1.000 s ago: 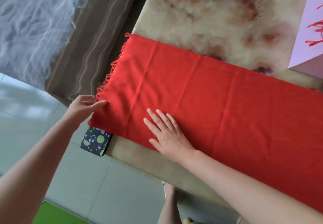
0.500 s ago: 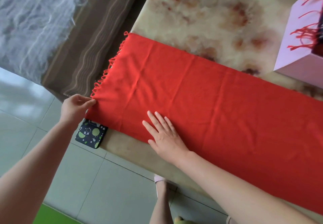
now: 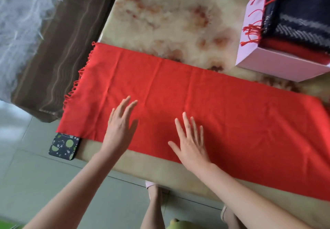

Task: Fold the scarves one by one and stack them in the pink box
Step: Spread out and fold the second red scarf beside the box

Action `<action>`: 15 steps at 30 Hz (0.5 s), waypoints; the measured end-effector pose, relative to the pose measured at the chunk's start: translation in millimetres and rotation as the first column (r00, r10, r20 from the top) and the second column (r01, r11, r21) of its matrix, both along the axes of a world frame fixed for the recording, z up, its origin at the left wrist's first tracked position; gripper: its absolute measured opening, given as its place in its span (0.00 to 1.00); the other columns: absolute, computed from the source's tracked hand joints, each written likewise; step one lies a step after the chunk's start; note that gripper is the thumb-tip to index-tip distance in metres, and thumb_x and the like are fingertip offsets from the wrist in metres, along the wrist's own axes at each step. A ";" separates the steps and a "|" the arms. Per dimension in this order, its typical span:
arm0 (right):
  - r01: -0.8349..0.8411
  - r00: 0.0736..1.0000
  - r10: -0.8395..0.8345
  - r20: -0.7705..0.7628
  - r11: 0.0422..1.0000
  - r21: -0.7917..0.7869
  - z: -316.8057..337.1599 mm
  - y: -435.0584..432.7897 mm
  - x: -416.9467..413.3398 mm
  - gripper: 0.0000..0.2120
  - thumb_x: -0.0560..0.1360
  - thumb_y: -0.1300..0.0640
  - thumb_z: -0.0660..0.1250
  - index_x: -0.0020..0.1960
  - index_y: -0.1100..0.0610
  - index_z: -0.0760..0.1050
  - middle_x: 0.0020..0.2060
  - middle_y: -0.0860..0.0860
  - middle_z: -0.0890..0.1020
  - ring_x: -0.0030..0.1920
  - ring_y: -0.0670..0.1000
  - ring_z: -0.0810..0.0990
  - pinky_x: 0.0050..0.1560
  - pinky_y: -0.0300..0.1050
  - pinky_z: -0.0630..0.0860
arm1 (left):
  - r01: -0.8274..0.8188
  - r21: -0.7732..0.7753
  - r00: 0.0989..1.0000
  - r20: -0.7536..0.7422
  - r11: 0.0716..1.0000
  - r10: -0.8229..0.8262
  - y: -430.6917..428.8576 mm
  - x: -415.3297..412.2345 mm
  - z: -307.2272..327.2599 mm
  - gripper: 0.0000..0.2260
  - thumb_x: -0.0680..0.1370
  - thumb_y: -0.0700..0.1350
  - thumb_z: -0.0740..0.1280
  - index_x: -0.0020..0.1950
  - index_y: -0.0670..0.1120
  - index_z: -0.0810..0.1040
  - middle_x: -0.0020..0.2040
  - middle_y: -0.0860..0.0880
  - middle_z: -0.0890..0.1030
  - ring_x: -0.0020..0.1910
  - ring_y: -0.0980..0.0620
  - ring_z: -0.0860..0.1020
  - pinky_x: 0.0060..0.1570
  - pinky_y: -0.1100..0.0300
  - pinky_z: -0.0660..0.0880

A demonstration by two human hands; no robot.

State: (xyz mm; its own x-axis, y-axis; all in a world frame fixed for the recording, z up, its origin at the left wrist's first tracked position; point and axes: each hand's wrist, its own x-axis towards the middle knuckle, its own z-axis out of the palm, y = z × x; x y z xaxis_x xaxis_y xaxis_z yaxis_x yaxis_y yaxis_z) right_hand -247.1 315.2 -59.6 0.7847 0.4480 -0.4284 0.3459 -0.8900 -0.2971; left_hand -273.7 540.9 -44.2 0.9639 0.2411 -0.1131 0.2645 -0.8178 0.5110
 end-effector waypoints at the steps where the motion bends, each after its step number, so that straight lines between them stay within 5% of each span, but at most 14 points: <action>1: 0.069 0.997 -0.070 -0.020 0.997 -0.040 1.9 -15.2 3.4 0.37 0.78 0.40 0.55 0.78 0.52 0.40 0.76 0.52 0.34 0.76 0.58 0.38 0.73 0.63 0.44 | 0.060 -0.019 0.996 -0.064 0.998 -0.061 -19.8 -1.1 -2.9 0.27 0.77 0.45 0.66 0.75 0.52 0.61 0.77 0.50 0.57 0.76 0.48 0.53 0.73 0.46 0.53; 3: 0.153 0.986 -0.161 -0.043 0.978 -0.140 3.2 -47.3 8.9 0.39 0.77 0.36 0.54 0.77 0.51 0.35 0.75 0.52 0.33 0.76 0.57 0.36 0.72 0.66 0.46 | 0.112 -0.010 0.968 -0.225 0.994 -0.111 -44.7 -7.1 -13.2 0.30 0.78 0.53 0.63 0.77 0.57 0.52 0.78 0.54 0.46 0.77 0.50 0.42 0.72 0.41 0.47; 7: 0.178 0.979 -0.196 -0.051 0.952 -0.249 1.1 -108.6 10.1 0.45 0.74 0.32 0.55 0.73 0.46 0.27 0.75 0.49 0.31 0.75 0.56 0.32 0.70 0.70 0.48 | 0.141 0.134 0.909 -0.411 0.981 -0.075 -48.0 -19.3 -25.4 0.35 0.76 0.60 0.62 0.76 0.60 0.44 0.77 0.55 0.39 0.76 0.48 0.38 0.66 0.28 0.52; 11: 0.220 0.967 -0.245 -0.070 0.941 -0.255 6.2 -152.0 9.3 0.45 0.74 0.33 0.58 0.75 0.45 0.31 0.75 0.49 0.32 0.75 0.54 0.33 0.71 0.68 0.50 | 0.086 0.148 0.867 -0.497 0.985 -0.001 -43.0 -16.9 -22.8 0.39 0.75 0.61 0.64 0.74 0.63 0.40 0.77 0.56 0.36 0.76 0.47 0.37 0.63 0.28 0.58; 15: 0.275 0.944 -0.312 -0.105 0.923 -0.270 11.5 -196.6 7.9 0.45 0.74 0.33 0.59 0.75 0.44 0.32 0.75 0.49 0.31 0.76 0.53 0.34 0.72 0.65 0.51 | 0.063 0.175 0.833 -0.551 0.983 0.045 -49.1 -9.5 -22.4 0.42 0.74 0.58 0.67 0.77 0.56 0.41 0.78 0.45 0.40 0.75 0.36 0.43 0.68 0.35 0.59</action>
State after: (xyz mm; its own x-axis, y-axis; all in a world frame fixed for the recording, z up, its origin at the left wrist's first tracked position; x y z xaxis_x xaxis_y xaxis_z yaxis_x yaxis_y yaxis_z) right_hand -239.3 118.6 -48.1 0.7865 0.0715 -0.6135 0.0284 -0.9964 -0.0798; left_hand -283.2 491.8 -66.6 0.7561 0.3004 -0.5815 0.4497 -0.8839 0.1282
